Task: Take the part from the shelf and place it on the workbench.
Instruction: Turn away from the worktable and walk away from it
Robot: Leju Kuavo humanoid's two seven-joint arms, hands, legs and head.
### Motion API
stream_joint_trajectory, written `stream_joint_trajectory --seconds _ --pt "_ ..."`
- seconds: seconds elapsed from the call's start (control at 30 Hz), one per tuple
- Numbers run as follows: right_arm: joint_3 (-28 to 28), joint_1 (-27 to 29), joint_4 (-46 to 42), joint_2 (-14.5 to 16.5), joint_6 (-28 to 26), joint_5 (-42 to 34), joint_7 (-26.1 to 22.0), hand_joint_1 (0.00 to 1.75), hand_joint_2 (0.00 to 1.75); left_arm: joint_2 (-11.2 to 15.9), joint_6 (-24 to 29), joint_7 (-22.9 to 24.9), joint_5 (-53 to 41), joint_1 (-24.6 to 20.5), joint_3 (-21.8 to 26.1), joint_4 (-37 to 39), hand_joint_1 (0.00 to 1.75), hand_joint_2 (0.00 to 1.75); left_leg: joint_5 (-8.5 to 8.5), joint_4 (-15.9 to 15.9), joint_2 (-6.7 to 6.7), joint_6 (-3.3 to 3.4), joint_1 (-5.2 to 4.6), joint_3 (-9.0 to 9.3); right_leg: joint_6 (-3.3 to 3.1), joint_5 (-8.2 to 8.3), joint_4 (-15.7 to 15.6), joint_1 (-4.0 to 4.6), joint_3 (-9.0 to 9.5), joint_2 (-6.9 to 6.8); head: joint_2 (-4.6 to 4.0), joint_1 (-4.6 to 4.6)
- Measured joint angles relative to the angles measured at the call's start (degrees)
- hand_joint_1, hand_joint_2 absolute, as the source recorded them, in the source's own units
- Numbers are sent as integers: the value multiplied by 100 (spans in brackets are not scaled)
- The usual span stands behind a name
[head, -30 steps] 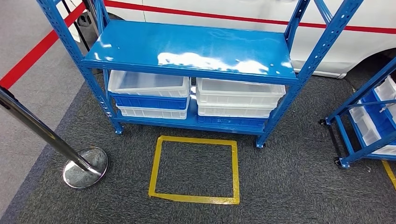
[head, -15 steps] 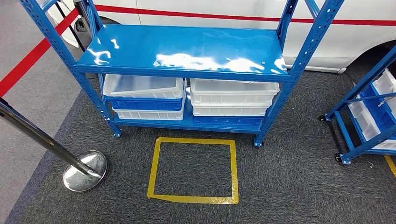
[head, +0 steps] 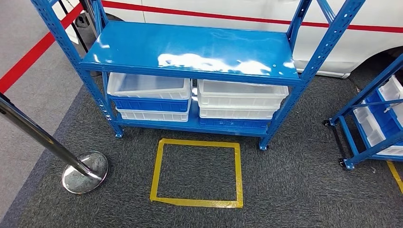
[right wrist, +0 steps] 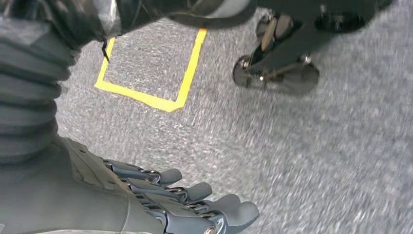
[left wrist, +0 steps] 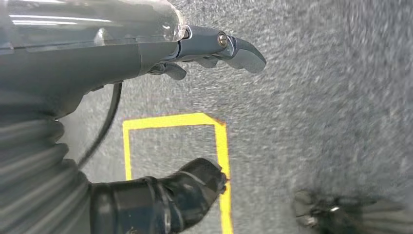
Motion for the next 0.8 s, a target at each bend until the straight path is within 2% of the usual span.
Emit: stream_joint_trajectory --seconds 0.07,0.1,0.13,0.2,0.27,0.3,0.33,0.4,0.43,0.47,0.5,0.53,0.57,0.63,0.67,0.7,0.8 --pt "-143 -8 6 1 -48 314 26 0 175 -16 82 -65 -337 -56 141 11 0 175 -13 1 -1 -18 1 26 -37 417 -712 2 341 -2 0 2" --pt "-217 -19 11 3 -67 471 37 0 175 -30 125 -96 -513 -80 216 16 0 175 -21 6 -2 -38 -8 34 -64 565 -1080 17 515 -4 0 1" --pt "-301 -32 20 11 -86 613 45 0 175 -43 161 -121 -668 -103 297 21 0 175 -25 9 -2 -64 -15 34 -91 647 -1334 33 626 -5 0 0" --pt "-483 -56 43 36 -112 780 62 0 175 -65 214 -154 -849 -152 469 34 0 175 -20 2 -2 -131 -23 32 -134 657 -1463 70 666 -2 0 -2" --pt "-677 -73 69 76 -116 808 73 0 175 -84 224 -160 -879 -203 646 43 0 175 -35 7 -5 -202 -18 34 -198 686 -1509 52 674 -3 0 -3" --pt "-773 -83 83 99 -114 783 74 0 175 -97 221 -160 -856 -228 739 49 0 175 -106 96 -10 -231 -14 -4 -240 706 -1540 37 683 -7 0 -8" --pt "-865 -95 96 121 -126 812 81 0 175 -110 247 -174 -895 -256 830 55 0 175 -241 298 -14 -255 -11 -94 -277 724 -1569 22 691 -11 0 -13" --pt "-1039 -116 128 163 -207 1175 124 0 175 -138 407 -282 -1270 -296 1002 70 0 175 -626 1017 -19 -286 -1 -431 -317 732 -1576 29 684 -15 0 -22" --pt "-1121 -123 146 176 -271 1533 158 0 175 -146 520 -360 -1647 -319 1082 74 0 175 -765 1381 -19 -298 1 -602 -323 728 -1568 38 679 -16 0 -22" --pt "-1202 -132 167 193 -342 1994 203 0 175 -154 663 -463 -2158 -333 1163 79 0 175 -805 1600 -19 -303 1 -705 -329 724 -1558 46 677 -15 0 -22" --pt "-1283 -142 187 210 -420 2591 249 0 175 -163 811 -569 -2800 -350 1245 81 0 175 -725 1595 -18 -300 1 -701 -332 717 -1546 51 677 -11 0 -21" --pt "-1371 -153 208 229 -510 3281 302 0 175 -171 978 -691 -3553 -371 1332 85 0 175 -550 1364 -18 -290 1 -588 -329 709 -1534 54 682 -6 0 -22" --pt "-1465 -166 230 255 -578 3981 345 0 175 -179 1122 -796 -4339 -390 1426 88 0 175 -334 966 -19 -269 0 -393 -322 699 -1522 56 689 0 0 -21" --pt "-1665 -192 277 299 -634 4959 381 0 175 -192 1231 -876 -5538 -455 1615 97 0 175 -83 253 -22 -218 -18 -58 -284 675 -1494 78 692 5 0 -19" --pt "-1759 -208 300 316 -607 5032 374 0 175 -202 1188 -846 -5744 -488 1703 102 0 175 -50 72 -24 -194 -27 18 -262 670 -1488 89 689 4 0 -16" --pt "-1851 -223 323 329 -547 4794 347 0 175 -218 1085 -767 -5628 -519 1787 110 0 175 -60 13 -24 -188 -30 34 -266 658 -1477 106 685 2 0 -14" --pt "-2099 -253 383 359 -389 2998 260 0 175 -285 816 -567 -3960 -571 2032 131 0 175 -42 -5 -20 -195 -27 54 -340 654 -1474 117 688 3 0 -11"
